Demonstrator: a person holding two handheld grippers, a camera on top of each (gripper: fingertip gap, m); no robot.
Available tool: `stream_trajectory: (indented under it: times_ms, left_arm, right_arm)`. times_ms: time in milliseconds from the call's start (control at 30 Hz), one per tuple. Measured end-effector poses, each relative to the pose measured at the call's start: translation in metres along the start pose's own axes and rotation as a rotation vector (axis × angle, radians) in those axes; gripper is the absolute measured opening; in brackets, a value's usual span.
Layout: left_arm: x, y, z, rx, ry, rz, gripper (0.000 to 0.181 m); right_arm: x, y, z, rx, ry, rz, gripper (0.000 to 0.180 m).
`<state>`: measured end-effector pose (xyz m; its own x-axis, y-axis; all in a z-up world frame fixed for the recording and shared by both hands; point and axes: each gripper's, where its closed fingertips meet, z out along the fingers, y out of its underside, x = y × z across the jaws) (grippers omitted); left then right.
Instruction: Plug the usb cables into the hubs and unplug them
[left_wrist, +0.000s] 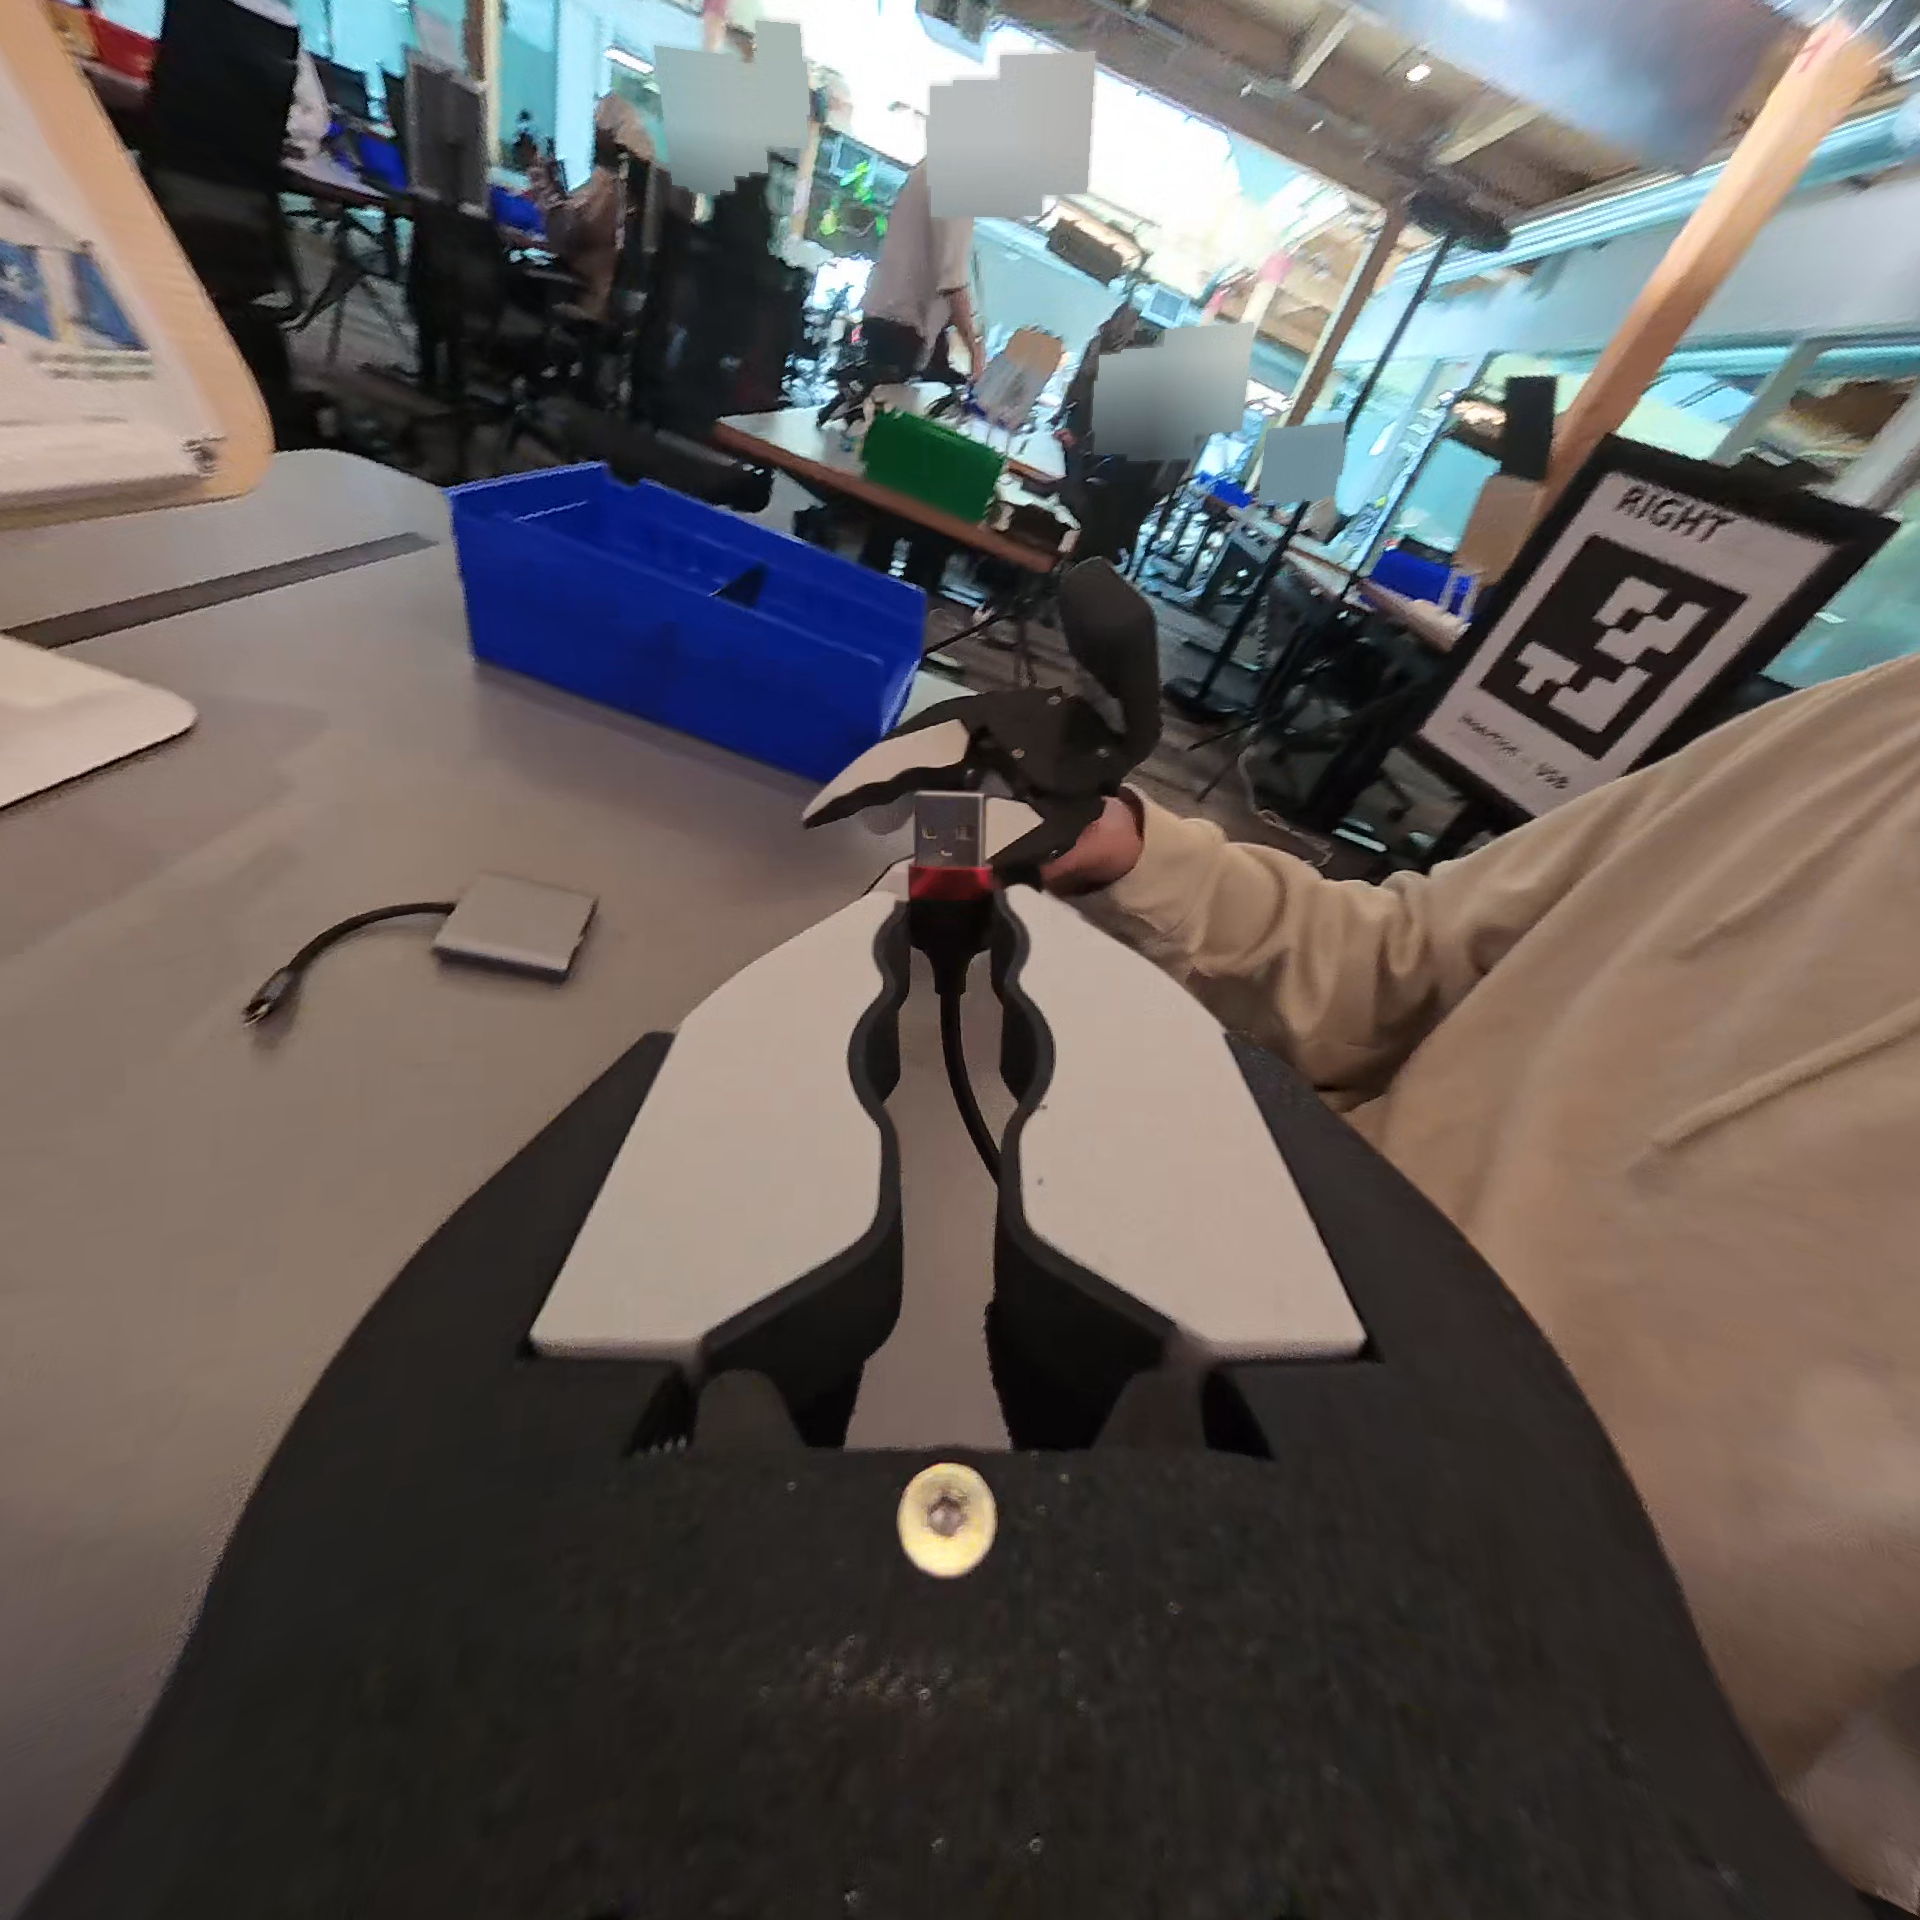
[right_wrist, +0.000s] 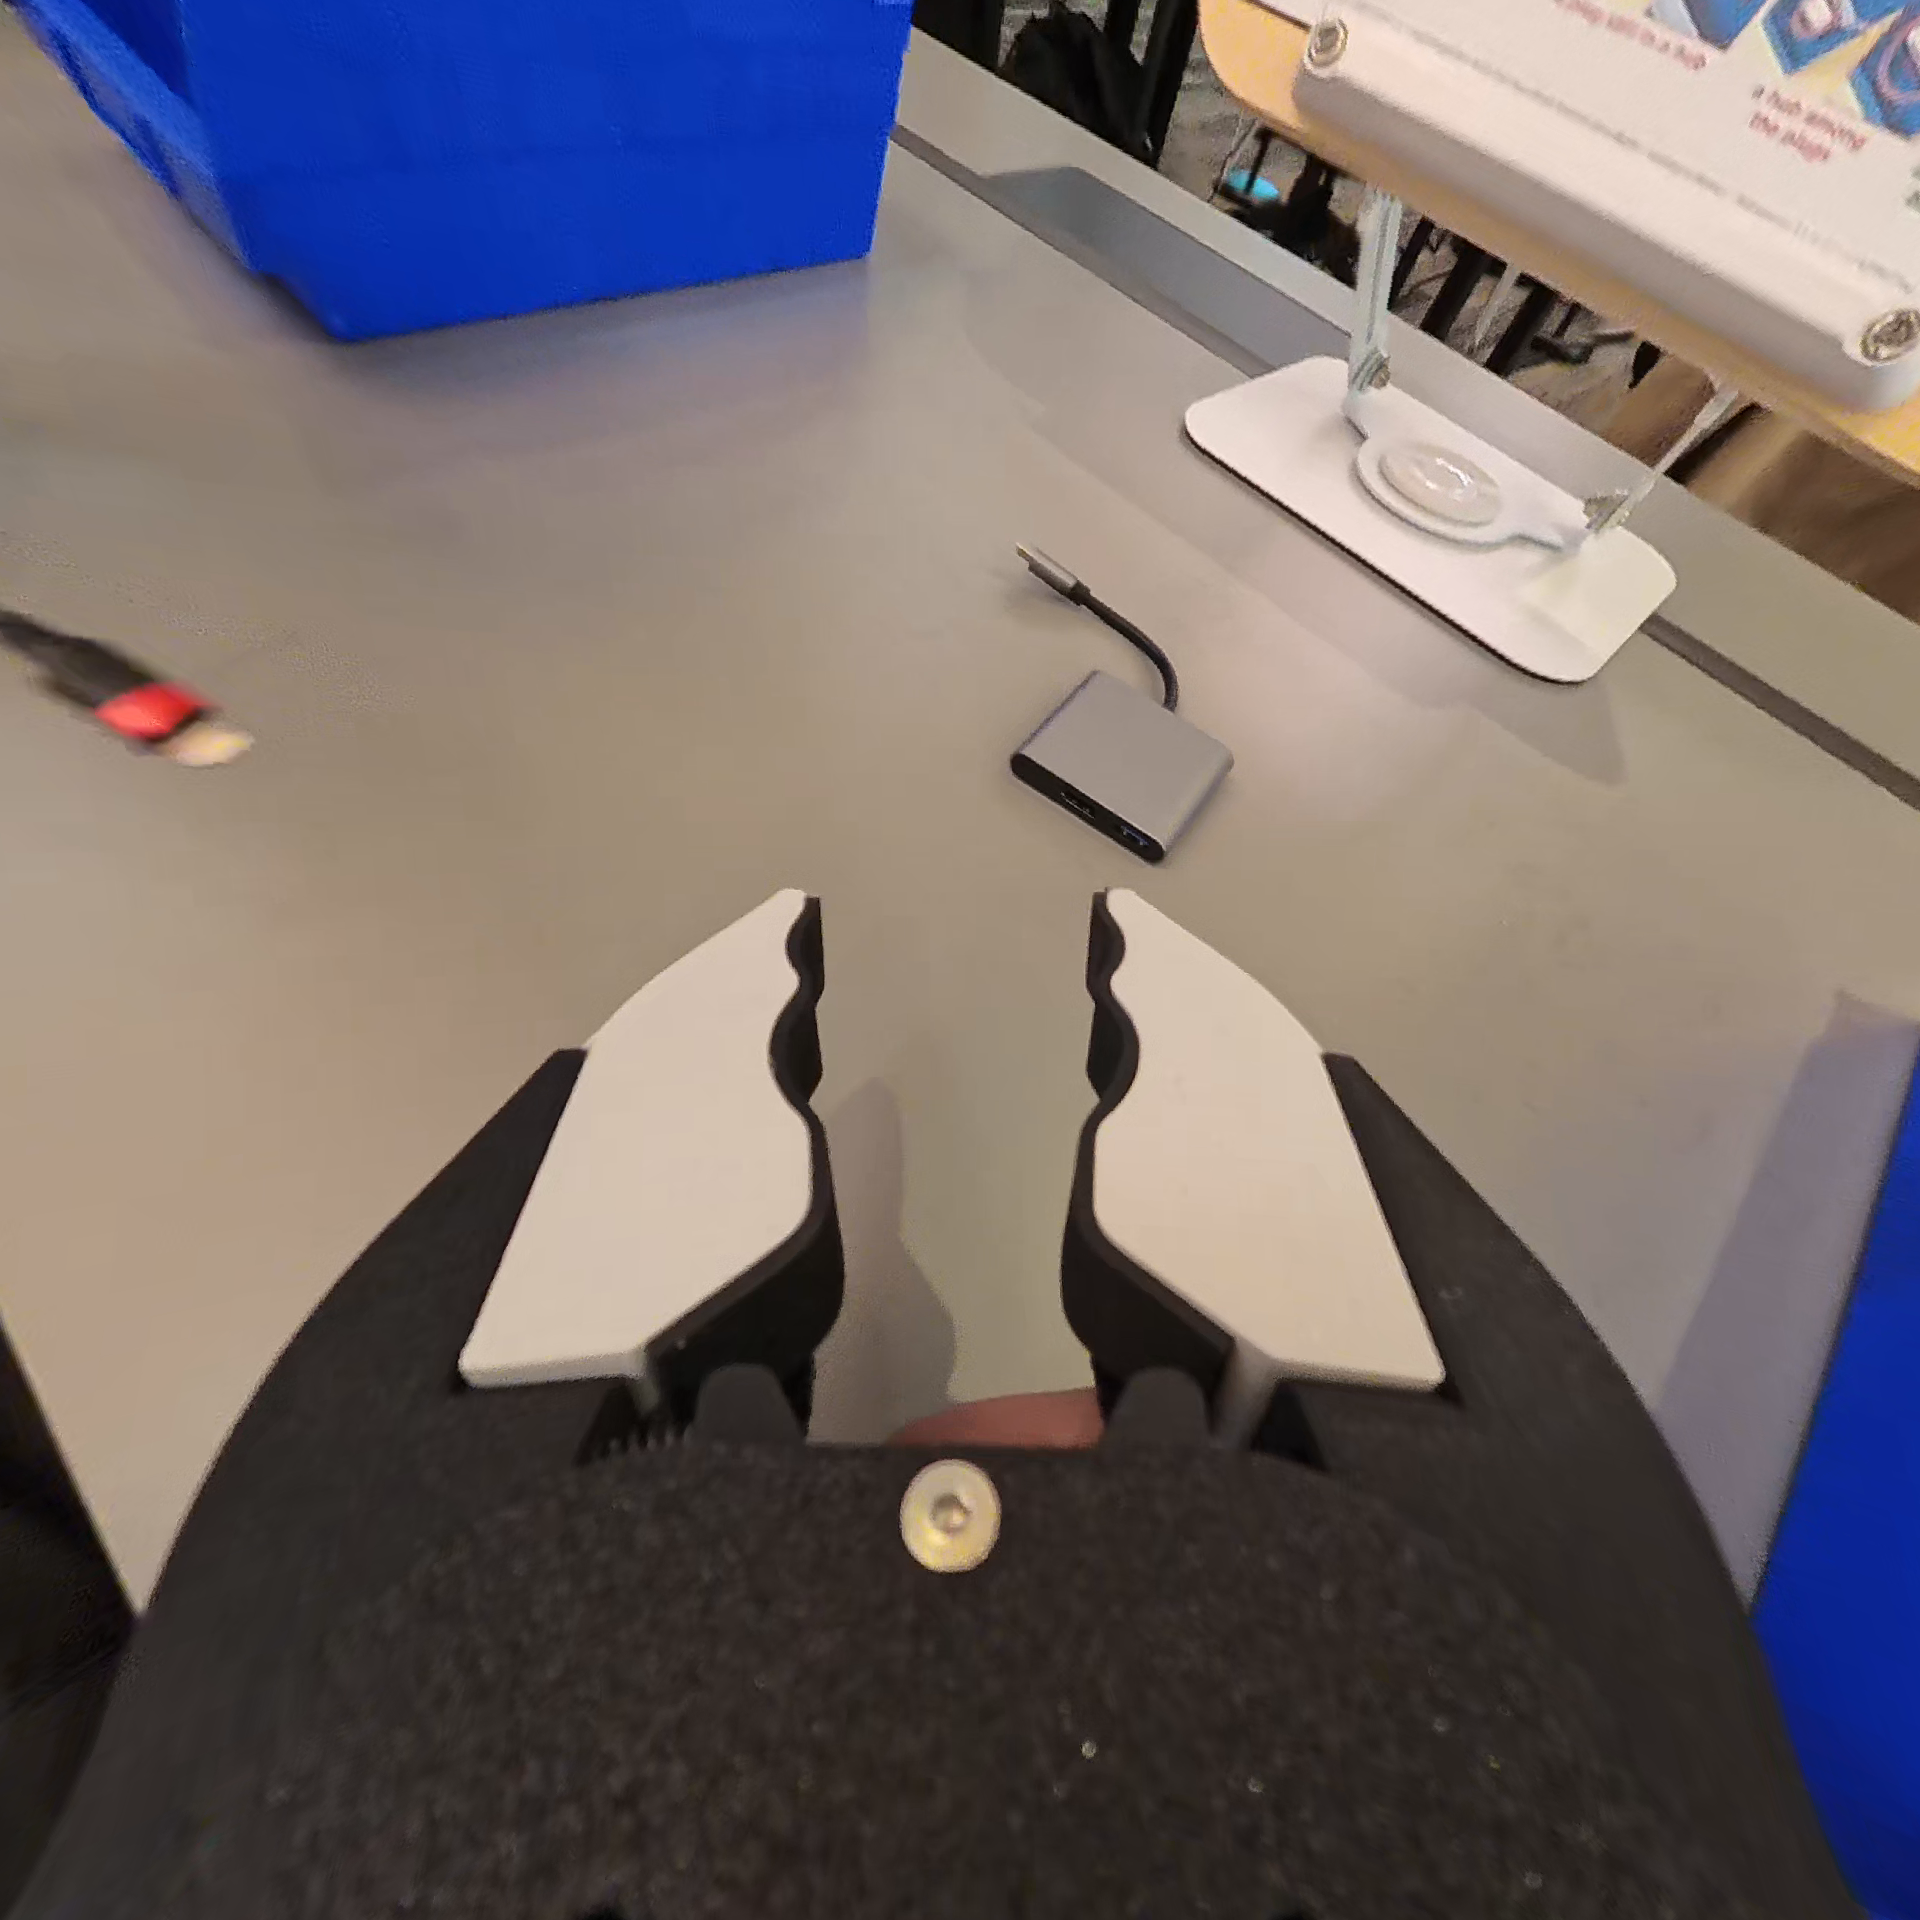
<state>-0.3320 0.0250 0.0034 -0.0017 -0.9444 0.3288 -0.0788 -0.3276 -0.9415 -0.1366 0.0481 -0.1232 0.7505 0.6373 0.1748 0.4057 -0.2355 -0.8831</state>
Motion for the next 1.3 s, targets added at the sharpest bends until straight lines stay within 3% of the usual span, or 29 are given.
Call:
stream_trajectory:
  times_ms: [33, 367, 633, 800, 933, 1033, 1300]
  left_arm:
    - [0.003, -0.002, 0.001, 0.004, 0.024, -0.002, 0.014]
    - [0.02, 0.009, 0.024, -0.059, 0.194, -0.067, 0.014]
    - [0.018, 0.062, 0.075, -0.304, 0.258, -0.111, 0.014]
    - [-0.012, 0.08, 0.088, -0.441, 0.031, 0.019, 0.014]
    - [-0.05, 0.096, 0.072, -0.587, -0.279, 0.165, 0.014]
    - [-0.061, 0.099, 0.059, -0.6, -0.415, 0.217, 0.014]
    - [-0.06, 0.119, 0.042, -0.647, -0.535, 0.246, 0.014]
  right_arm:
    - [-0.002, -0.002, -0.002, 0.007, -0.007, -0.004, 0.049]
    - [-0.054, -0.041, -0.022, 0.183, -0.292, 0.02, 0.045]
    - [-0.079, -0.051, -0.031, 0.279, -0.383, -0.048, 0.038]
    - [-0.063, -0.031, -0.016, 0.188, -0.32, -0.008, 0.038]
    - [-0.03, -0.01, -0.002, 0.071, -0.172, 0.029, 0.039]
    - [-0.011, 0.003, 0.004, 0.012, -0.109, 0.028, 0.04]
    - [0.061, -0.013, 0.054, -0.139, -0.067, -0.072, 0.044]
